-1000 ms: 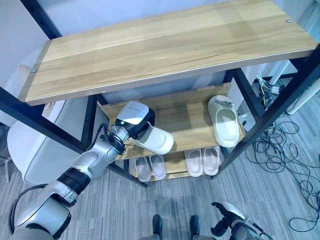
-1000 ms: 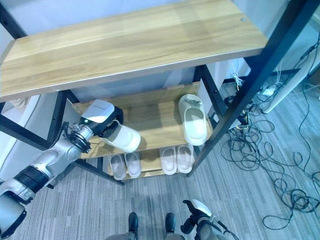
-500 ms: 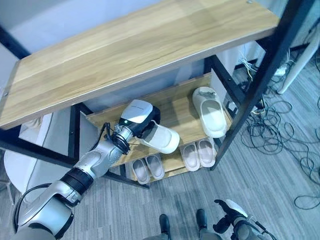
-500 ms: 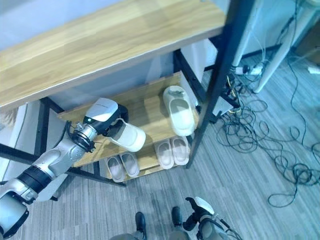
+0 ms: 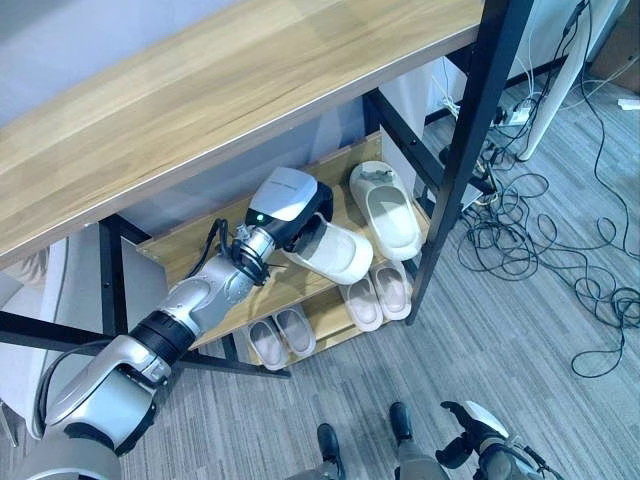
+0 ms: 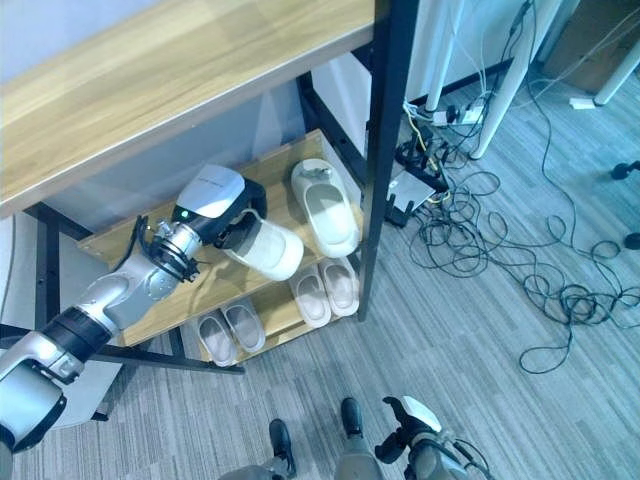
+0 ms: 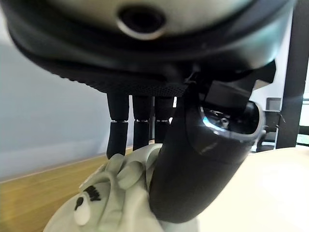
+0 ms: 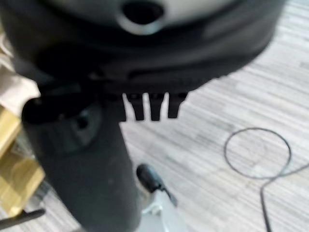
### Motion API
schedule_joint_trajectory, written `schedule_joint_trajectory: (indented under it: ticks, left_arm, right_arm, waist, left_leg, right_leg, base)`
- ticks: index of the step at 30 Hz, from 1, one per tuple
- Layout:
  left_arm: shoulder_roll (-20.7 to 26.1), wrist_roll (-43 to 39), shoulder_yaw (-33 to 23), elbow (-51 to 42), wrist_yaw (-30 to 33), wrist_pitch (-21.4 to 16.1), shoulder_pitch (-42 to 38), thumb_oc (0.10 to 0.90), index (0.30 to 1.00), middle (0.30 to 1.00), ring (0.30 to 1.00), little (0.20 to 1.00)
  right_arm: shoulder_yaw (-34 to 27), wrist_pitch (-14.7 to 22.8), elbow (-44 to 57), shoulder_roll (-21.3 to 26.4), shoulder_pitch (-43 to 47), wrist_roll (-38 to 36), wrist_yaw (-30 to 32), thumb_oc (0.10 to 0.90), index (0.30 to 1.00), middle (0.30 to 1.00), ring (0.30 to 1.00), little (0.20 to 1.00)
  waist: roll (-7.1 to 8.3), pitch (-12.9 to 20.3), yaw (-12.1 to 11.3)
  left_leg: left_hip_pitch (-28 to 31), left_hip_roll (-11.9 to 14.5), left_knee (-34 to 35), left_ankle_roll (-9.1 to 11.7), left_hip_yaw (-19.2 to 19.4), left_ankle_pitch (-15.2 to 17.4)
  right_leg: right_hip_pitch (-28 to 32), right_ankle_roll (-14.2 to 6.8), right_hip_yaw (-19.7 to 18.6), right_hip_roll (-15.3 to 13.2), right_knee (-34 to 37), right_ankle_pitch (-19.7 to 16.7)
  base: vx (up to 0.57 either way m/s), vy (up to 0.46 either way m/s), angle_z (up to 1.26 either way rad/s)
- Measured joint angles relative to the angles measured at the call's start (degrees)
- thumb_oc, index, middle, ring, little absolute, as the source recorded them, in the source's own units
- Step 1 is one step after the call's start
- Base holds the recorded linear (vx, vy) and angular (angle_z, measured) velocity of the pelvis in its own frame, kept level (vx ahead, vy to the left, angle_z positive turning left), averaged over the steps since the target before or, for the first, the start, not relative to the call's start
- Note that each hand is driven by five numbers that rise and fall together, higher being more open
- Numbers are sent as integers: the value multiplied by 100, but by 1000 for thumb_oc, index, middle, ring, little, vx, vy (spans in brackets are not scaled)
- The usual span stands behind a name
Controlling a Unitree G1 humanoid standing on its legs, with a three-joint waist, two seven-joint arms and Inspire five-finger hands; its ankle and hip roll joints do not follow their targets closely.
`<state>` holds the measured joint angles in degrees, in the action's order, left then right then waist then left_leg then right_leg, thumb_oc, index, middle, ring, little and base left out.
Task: Arrange the slippers neatly on the shoe rack.
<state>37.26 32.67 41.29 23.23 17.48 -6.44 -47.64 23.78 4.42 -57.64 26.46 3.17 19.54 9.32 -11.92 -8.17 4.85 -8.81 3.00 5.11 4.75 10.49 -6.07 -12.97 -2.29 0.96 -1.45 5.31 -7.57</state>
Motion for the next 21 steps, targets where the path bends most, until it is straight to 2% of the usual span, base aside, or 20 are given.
schedule_joint_trajectory:
  ticks: [6, 14, 21]
  left_arm:
    - [-15, 8, 139, 357, 75, 10, -321, 400, 300, 300, 300, 300]
    - [-11, 37, 578, 752, 90, 43, -910, 400, 300, 300, 300, 300]
    - [9, 109, 676, 842, 198, 44, -1165, 400, 300, 300, 300, 300]
  right_arm:
    - [0, 6, 91, 12, 77, -16, 7, 800, 900, 900, 900, 900]
    - [56, 52, 216, 11, 140, -18, 65, 800, 900, 900, 900, 900]
    - [60, 86, 228, 14, 162, -23, 91, 800, 900, 900, 900, 900]
  waist:
    - [3, -94, 78]
    - [107, -168, 90]
    - [157, -203, 97]
  left_leg:
    - [-148, 10, 0, -2, 26, 1]
    - [-249, 9, 0, -2, 99, 1]
    - [-385, 1, 0, -3, 100, 1]
  right_leg:
    - [-177, -15, -57, 20, -2, -69]
    - [-320, 5, -137, 24, -3, -97]
    - [-449, 12, -138, 17, -4, -123]
  base:
    - [-3, 1, -5]
    - [1, 0, -4]
    - [0, 0, 0]
